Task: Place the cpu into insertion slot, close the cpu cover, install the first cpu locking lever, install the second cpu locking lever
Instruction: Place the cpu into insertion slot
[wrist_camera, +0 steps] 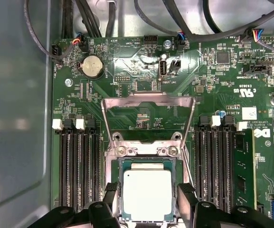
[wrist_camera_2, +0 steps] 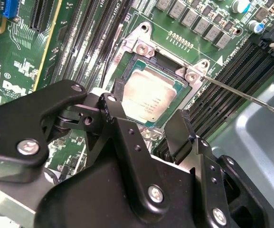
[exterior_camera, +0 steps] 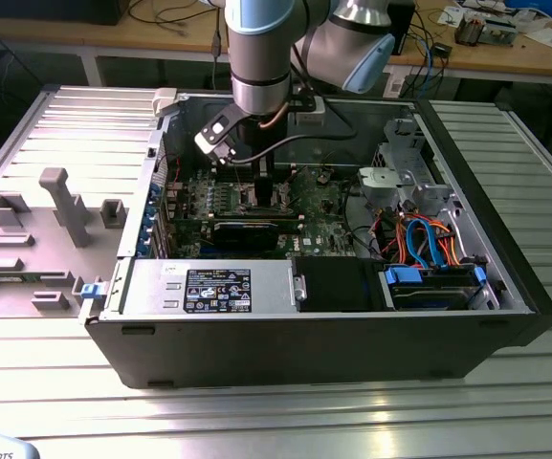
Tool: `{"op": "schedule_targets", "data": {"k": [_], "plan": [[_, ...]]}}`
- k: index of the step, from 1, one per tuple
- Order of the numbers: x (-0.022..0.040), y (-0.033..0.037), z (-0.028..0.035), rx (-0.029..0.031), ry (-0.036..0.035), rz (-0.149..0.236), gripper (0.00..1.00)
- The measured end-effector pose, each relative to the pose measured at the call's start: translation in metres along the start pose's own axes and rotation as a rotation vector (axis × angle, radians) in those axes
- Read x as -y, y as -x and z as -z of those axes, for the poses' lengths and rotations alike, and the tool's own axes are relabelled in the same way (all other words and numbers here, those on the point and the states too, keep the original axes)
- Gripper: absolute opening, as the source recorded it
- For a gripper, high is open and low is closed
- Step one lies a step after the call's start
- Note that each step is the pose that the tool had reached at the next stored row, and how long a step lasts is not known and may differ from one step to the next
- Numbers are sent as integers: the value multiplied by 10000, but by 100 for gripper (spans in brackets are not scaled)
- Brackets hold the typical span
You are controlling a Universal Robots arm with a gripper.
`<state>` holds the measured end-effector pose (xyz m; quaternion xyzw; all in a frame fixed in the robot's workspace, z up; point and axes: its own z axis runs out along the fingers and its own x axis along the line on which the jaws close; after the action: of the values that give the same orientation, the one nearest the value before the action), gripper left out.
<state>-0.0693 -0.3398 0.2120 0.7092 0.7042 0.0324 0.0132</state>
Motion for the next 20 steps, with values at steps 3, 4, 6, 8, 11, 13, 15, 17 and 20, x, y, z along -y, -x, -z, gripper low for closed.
{"op": "schedule_targets", "data": {"k": [3, 4, 6, 8, 11, 13, 15, 17, 20], "plan": [[0, 0, 3, 1, -1, 0, 61], [0, 0, 3, 0, -1, 0, 61], [0, 0, 4, 1, -1, 0, 61], [0, 0, 5, 1, -1, 0, 61], [0, 0, 6, 1, -1, 0, 53], [0, 0, 8, 1, -1, 0, 35], [0, 0, 9, 1, -1, 0, 23], [0, 0, 10, 1, -1, 0, 16], [0, 0, 11, 1, -1, 0, 11]]}}
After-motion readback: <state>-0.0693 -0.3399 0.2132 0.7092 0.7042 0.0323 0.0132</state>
